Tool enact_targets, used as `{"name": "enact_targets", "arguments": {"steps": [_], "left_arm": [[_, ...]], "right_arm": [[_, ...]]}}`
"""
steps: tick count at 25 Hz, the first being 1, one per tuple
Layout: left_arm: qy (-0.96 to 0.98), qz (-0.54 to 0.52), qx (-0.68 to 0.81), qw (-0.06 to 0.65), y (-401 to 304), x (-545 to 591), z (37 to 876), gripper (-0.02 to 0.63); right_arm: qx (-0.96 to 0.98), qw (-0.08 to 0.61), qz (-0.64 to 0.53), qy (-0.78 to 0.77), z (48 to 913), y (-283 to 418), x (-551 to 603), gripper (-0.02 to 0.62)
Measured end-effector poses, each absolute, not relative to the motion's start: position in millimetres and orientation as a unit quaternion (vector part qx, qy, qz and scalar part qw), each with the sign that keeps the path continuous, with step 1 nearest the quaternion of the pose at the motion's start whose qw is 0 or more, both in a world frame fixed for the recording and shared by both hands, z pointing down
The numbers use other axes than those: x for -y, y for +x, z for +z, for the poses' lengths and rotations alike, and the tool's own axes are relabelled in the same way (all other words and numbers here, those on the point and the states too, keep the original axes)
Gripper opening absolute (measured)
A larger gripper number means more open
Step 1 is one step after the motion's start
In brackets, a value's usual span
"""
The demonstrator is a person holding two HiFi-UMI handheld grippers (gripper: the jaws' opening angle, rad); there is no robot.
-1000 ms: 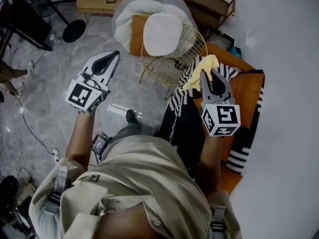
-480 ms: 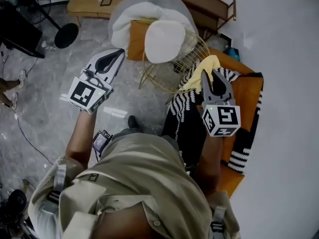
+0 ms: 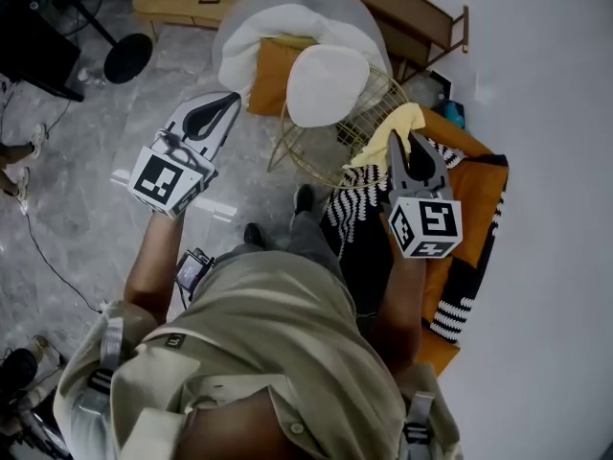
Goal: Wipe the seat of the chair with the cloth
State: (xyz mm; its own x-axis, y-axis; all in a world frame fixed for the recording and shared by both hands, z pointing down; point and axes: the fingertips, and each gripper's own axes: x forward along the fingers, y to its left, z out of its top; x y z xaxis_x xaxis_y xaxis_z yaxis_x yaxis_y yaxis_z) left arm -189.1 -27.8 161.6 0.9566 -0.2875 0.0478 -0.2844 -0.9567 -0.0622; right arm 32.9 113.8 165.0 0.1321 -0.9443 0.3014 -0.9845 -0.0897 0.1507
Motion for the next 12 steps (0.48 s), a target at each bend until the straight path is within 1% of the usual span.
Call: {"name": "enact_targets", "arguments": {"steps": [2,5,9,12], "left_arm": [[-0.987,-0.035,-0.155,0.023,-186,36,163,0.015],[-0.984,-0.022,-0.167,0.052,-178,50,161,0.015],[-0.981,-0.053,-0.183,0.03,-161,63,166,0.015],[-0.98,-0.05,-0.187,0.053,-143,75,165,0.014]], "right_arm": [[0.665,0.156,0.064,0.728,169,41,-97,0.074],[0.678,0.145,0.066,0.718,176,55,-75,0.074],[0.691,0.134,0.069,0.707,184,76,-45,0.074],[0.698,0.13,0.079,0.7,192,99,-29,0.074]]}}
